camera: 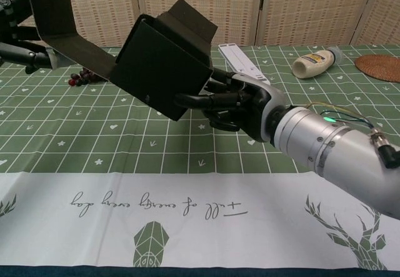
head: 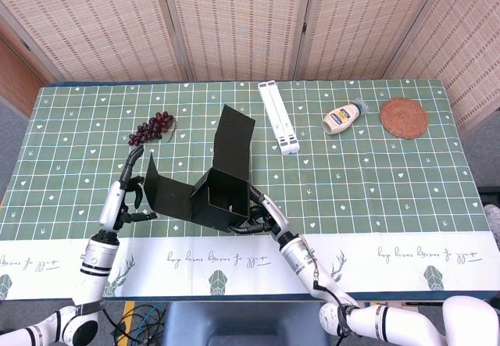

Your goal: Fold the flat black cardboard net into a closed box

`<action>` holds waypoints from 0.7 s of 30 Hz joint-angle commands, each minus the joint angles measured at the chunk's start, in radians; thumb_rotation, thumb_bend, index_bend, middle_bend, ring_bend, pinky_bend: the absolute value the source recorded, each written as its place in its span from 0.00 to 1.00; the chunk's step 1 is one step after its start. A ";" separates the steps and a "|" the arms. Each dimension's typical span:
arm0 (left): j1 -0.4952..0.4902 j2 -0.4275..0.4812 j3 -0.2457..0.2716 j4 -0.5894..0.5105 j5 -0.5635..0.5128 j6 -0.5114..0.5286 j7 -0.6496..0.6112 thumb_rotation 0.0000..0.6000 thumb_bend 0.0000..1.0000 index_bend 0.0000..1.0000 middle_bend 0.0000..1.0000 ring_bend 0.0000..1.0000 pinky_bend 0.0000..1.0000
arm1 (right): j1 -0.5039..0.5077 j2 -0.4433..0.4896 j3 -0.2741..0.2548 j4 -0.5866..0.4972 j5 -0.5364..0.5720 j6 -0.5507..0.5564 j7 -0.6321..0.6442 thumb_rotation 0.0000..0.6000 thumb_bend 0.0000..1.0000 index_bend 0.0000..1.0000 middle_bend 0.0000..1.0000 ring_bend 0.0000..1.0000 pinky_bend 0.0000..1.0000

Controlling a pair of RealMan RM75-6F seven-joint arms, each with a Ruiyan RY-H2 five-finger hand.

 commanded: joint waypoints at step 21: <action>-0.066 -0.030 0.037 0.106 0.150 0.006 0.101 1.00 0.05 0.13 0.00 0.55 0.82 | 0.047 0.002 -0.034 0.022 0.045 -0.007 -0.148 1.00 0.41 0.42 0.47 0.86 1.00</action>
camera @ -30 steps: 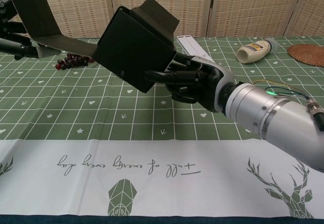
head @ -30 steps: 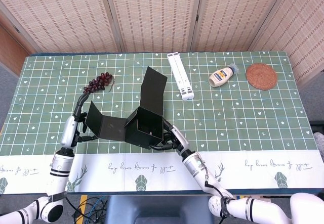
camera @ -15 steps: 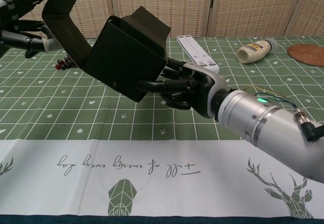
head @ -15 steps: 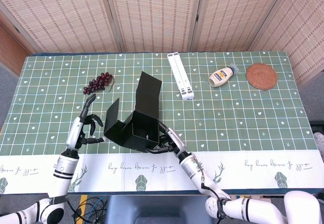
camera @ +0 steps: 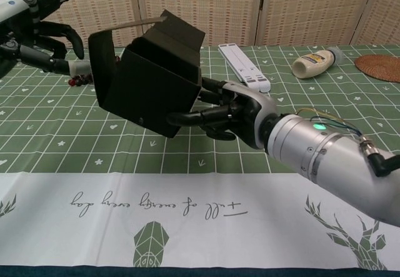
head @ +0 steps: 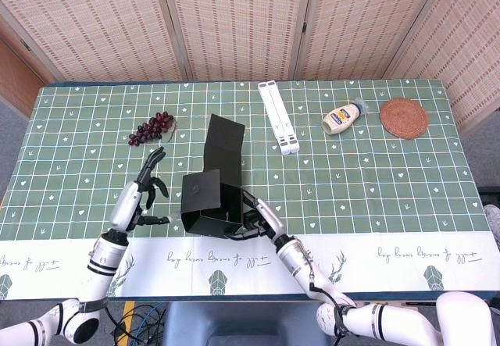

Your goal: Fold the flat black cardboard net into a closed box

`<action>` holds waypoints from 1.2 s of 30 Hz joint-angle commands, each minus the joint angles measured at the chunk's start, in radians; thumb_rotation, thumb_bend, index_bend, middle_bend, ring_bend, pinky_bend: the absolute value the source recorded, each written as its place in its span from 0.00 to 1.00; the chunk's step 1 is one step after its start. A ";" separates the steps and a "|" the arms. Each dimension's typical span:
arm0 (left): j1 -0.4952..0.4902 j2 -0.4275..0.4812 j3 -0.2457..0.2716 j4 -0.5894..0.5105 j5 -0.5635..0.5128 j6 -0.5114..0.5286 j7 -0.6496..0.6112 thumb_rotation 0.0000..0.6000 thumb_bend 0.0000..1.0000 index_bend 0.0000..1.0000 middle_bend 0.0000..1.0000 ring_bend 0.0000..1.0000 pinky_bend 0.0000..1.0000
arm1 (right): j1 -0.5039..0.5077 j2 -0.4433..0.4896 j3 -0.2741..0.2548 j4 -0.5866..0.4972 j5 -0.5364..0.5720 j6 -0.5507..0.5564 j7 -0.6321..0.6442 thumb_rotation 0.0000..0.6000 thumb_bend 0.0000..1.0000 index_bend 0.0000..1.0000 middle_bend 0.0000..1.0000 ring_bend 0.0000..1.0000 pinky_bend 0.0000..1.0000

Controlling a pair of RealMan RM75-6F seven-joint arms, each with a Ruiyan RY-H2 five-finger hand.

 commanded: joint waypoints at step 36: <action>-0.158 -0.345 0.228 0.799 0.255 0.072 -0.052 1.00 0.05 0.35 0.20 0.57 0.82 | 0.103 -0.086 -0.027 0.234 0.118 -0.010 -0.346 1.00 0.45 0.42 0.47 0.86 1.00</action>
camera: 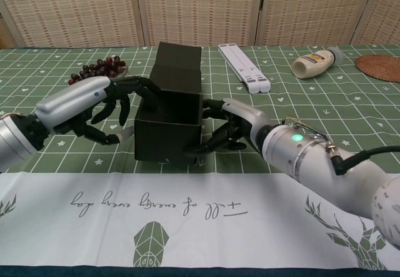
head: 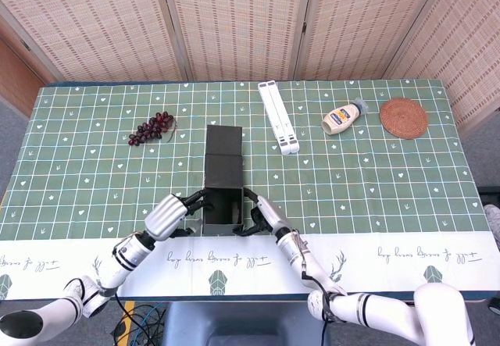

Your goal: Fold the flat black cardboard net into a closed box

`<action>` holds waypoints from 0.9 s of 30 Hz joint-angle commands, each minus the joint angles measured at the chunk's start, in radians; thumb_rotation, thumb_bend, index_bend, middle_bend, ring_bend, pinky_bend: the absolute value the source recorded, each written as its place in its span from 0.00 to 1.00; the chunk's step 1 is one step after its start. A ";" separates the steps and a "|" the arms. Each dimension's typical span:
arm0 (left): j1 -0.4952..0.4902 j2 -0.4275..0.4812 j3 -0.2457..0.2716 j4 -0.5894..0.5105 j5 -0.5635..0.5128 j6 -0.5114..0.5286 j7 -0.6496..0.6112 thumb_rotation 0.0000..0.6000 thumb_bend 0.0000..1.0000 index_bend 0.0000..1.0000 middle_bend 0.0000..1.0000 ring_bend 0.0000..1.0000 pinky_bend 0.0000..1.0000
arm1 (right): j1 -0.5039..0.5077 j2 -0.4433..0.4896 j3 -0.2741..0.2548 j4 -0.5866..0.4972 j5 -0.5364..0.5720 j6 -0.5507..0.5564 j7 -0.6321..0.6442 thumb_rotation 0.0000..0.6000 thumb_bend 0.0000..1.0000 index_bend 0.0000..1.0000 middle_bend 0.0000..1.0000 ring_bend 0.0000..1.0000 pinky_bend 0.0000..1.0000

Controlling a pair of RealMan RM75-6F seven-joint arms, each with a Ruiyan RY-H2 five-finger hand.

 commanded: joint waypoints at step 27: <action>-0.067 -0.082 0.127 0.232 0.057 0.055 -0.016 1.00 0.05 0.55 0.43 0.58 0.82 | -0.009 -0.005 -0.025 -0.011 -0.058 0.001 -0.018 1.00 0.45 0.42 0.45 0.86 1.00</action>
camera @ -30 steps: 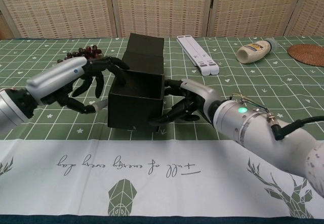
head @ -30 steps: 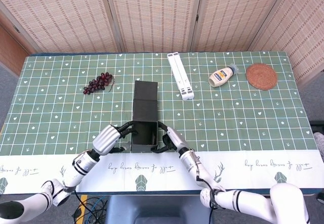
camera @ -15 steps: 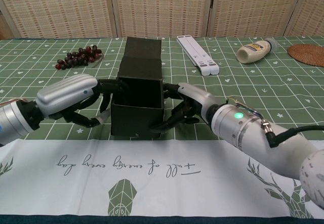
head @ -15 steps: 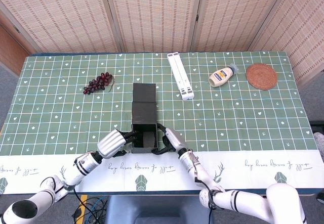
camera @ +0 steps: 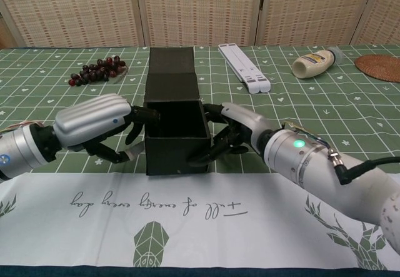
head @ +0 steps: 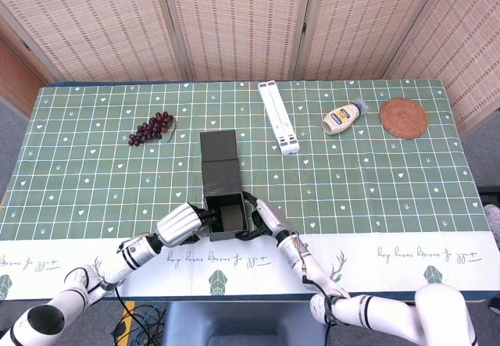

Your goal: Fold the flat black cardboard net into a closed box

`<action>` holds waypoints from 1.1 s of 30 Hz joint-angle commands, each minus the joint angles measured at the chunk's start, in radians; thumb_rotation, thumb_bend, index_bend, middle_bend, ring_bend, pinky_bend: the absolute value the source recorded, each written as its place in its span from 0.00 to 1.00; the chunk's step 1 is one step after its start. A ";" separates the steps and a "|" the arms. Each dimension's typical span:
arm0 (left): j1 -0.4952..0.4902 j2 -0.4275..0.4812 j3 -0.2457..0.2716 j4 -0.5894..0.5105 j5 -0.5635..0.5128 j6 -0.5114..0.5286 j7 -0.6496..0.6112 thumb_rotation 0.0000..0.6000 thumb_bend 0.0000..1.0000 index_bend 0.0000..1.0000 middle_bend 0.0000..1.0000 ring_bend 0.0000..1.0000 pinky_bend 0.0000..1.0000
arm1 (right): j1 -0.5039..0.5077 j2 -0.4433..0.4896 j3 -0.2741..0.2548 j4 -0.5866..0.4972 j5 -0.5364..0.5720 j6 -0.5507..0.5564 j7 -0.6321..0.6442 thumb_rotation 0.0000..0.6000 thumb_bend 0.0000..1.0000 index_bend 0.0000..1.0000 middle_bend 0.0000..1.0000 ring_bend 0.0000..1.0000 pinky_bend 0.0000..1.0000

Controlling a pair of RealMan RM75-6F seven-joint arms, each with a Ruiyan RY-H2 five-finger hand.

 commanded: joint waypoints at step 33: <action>0.077 0.298 -0.052 -0.536 -0.157 -0.058 0.124 1.00 0.05 0.07 0.04 0.54 0.82 | -0.007 -0.047 0.033 0.079 0.006 0.049 -0.005 1.00 0.45 0.28 0.30 0.84 1.00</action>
